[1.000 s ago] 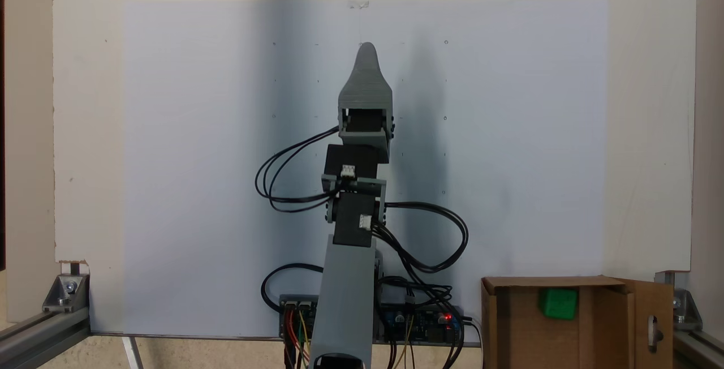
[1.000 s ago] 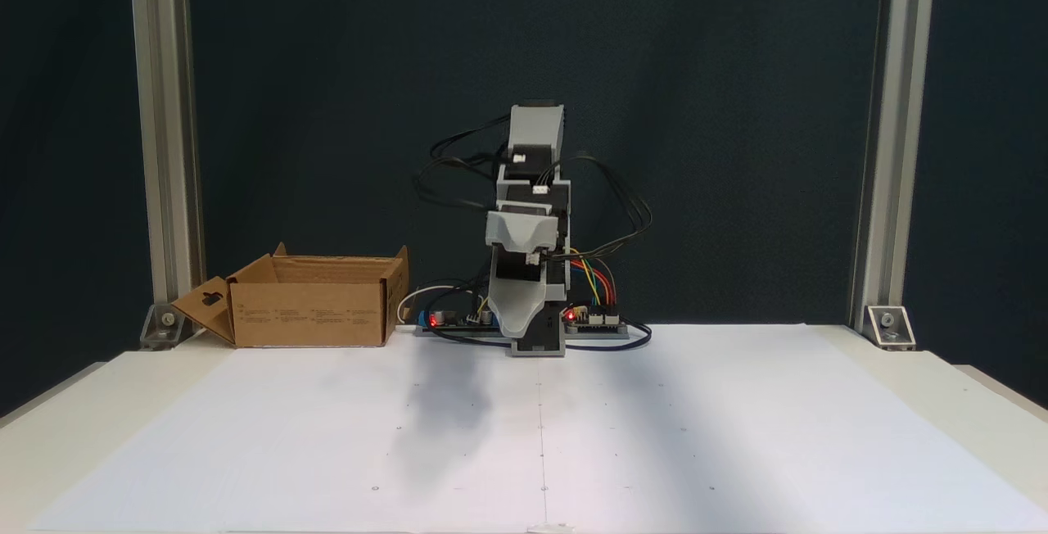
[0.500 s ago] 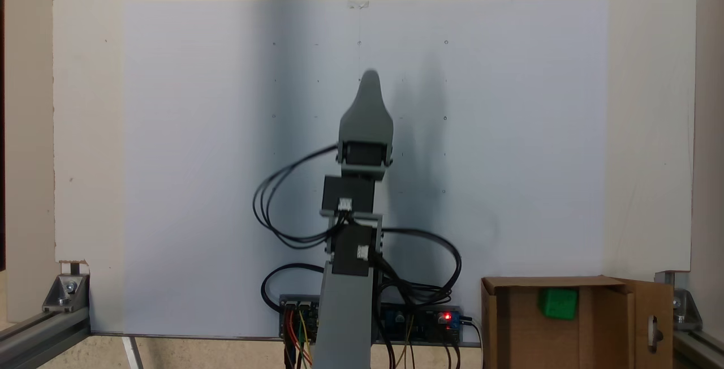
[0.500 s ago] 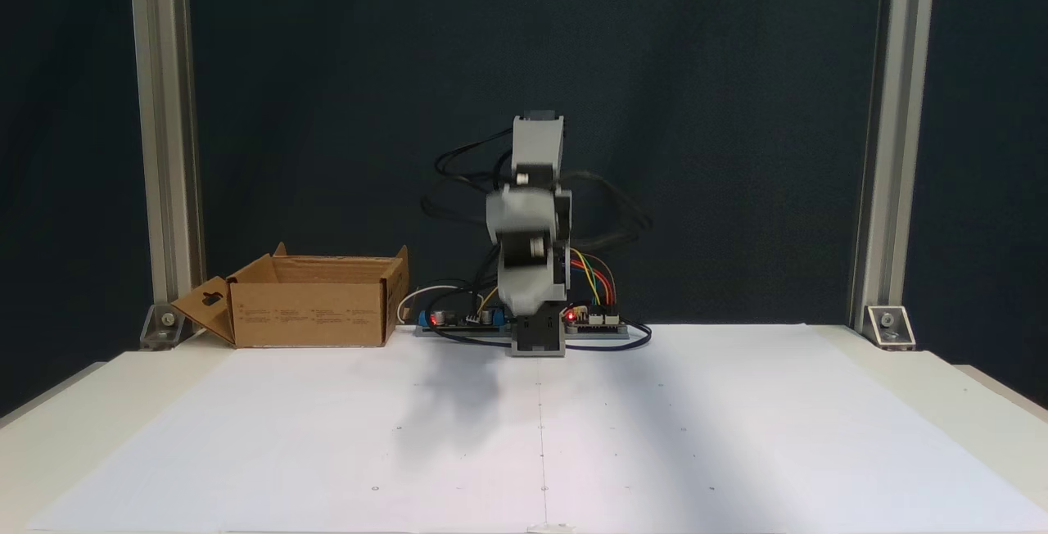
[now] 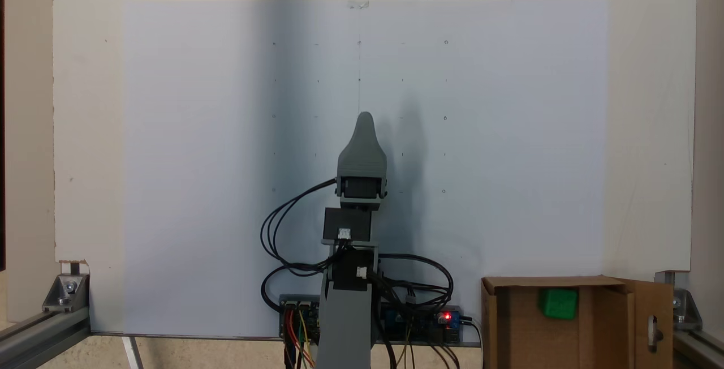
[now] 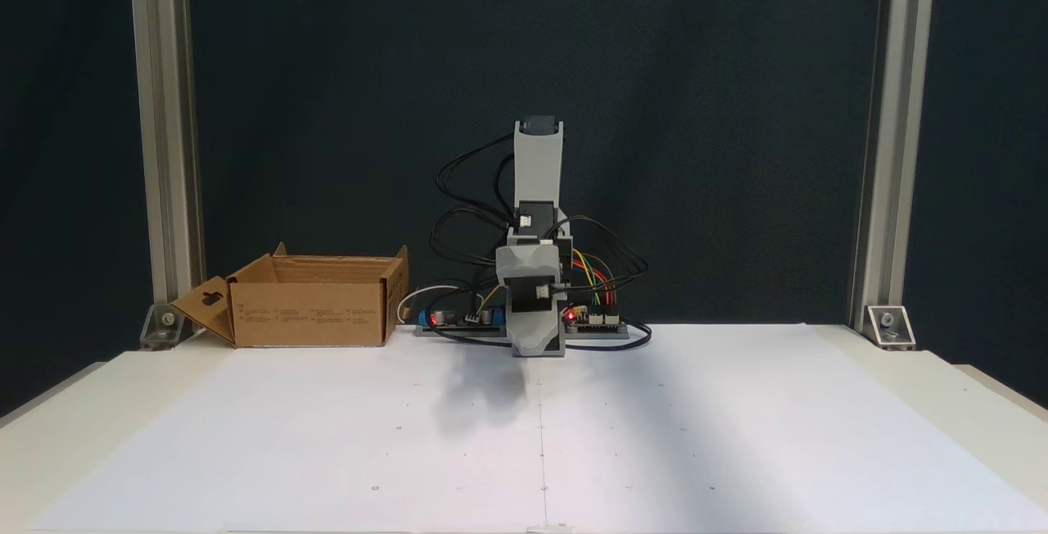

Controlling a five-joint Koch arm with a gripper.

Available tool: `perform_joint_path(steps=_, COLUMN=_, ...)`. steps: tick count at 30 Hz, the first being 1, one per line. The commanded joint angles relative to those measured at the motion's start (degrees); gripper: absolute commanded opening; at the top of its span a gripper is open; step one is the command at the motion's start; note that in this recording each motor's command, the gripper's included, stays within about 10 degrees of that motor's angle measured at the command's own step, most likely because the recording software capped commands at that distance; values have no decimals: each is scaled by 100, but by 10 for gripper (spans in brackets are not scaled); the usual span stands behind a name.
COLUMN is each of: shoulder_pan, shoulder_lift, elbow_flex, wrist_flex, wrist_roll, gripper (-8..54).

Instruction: Grasp a green dice and put it in the bin.

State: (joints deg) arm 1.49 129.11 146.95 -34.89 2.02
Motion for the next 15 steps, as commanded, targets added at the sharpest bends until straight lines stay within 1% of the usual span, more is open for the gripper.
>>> perform_joint_path(steps=1, shoulder_pan=0, shoulder_lift=545, elbow_flex=176, wrist_flex=-982, wrist_roll=290, gripper=448)
perform_joint_path(steps=9, shoulder_pan=-18, shoulder_lift=668, elbow_flex=835, wrist_flex=-1967, wrist_roll=237, gripper=445)
perform_joint_path(steps=15, shoulder_pan=-18, shoulder_lift=668, elbow_flex=1345, wrist_flex=-2162, wrist_roll=237, gripper=445)
